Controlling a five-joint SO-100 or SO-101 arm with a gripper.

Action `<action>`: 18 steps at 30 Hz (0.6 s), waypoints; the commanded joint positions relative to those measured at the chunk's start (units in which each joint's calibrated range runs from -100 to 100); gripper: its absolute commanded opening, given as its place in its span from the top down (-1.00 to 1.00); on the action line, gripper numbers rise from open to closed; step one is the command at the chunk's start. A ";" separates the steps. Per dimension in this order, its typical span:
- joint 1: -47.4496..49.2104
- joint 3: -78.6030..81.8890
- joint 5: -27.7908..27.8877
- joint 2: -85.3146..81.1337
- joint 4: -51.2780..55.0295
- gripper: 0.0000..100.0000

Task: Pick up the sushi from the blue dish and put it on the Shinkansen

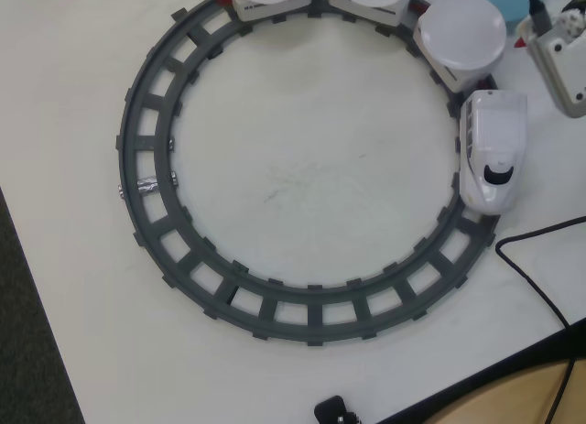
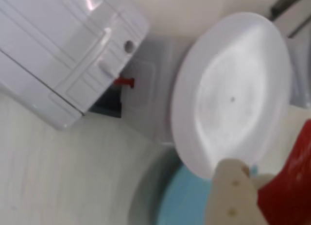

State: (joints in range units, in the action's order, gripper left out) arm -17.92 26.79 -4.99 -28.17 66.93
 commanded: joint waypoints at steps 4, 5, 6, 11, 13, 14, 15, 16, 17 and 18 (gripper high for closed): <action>4.01 7.50 0.17 -2.10 -8.69 0.98; 4.28 7.95 0.17 -1.35 -9.63 0.98; 4.45 8.22 0.17 -0.27 -10.57 0.98; 4.54 8.13 0.22 8.84 -14.60 0.98; 4.54 8.13 0.22 11.68 -15.97 0.98; 4.54 8.13 0.22 12.84 -16.39 0.98; 4.54 8.13 0.22 13.60 -16.74 0.98; 4.45 8.13 0.22 14.10 -17.16 0.98; 4.28 8.13 0.22 14.35 -17.34 0.98; 4.10 8.13 0.22 14.43 -17.68 0.98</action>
State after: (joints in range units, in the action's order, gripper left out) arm -13.82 35.43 -4.94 -14.11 50.66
